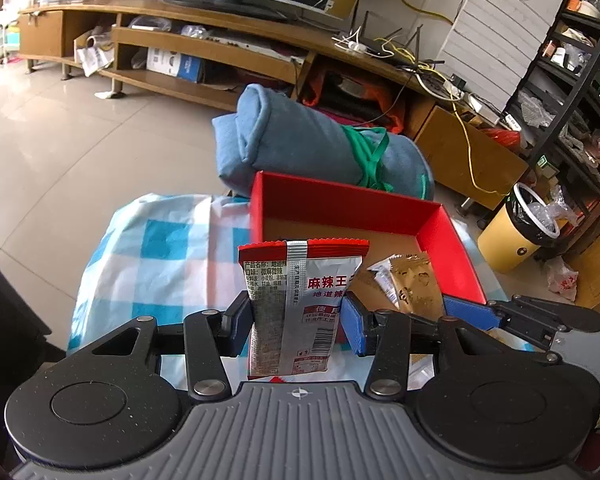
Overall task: Organize snacks
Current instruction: 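Carry both packets over the red box and lower them inside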
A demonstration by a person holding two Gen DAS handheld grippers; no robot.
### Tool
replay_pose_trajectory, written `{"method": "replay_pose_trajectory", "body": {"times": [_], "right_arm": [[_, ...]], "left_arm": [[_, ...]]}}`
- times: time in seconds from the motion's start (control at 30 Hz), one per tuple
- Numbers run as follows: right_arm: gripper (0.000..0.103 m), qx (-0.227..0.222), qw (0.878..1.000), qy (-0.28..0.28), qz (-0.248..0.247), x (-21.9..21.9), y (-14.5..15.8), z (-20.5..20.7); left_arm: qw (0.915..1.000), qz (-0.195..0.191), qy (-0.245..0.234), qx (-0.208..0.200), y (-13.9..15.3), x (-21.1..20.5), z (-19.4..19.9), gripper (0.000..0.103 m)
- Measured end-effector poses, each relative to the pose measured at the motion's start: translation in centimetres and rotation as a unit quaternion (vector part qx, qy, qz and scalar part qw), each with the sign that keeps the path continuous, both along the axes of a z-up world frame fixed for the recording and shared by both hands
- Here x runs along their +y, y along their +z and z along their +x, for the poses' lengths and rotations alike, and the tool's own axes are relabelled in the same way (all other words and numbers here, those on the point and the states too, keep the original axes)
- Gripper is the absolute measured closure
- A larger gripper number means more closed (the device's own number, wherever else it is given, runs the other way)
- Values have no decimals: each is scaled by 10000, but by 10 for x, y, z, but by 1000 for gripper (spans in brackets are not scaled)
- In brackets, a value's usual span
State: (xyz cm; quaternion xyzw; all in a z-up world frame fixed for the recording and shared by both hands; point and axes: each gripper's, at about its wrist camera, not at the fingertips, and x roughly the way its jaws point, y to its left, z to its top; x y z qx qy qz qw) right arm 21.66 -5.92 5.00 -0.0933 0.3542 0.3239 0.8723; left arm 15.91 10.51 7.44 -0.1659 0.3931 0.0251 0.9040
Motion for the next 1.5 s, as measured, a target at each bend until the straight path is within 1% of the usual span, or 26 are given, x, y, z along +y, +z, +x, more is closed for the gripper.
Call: {"method": "replay_pose_trajectory", "body": {"times": [0.53,1.0,1.33,1.5], "right_arm": [[69,-113,9994,-295,112,-14,9,14],[69,-169,9975,-645,232,-24,15,42],[69,-110,9958,-879,245,-30,11,64],[69,-27,9947,-1005,190,-33,1,77]], "left_arm": [[9998,107,-161,-86,9,-22,29,48],[9996,152,-182,-133,15,-29,63,48],[9995,219,-217,-20,8,-35,89,48],[9994,265,-190,79,0,-36,100,48]]}}
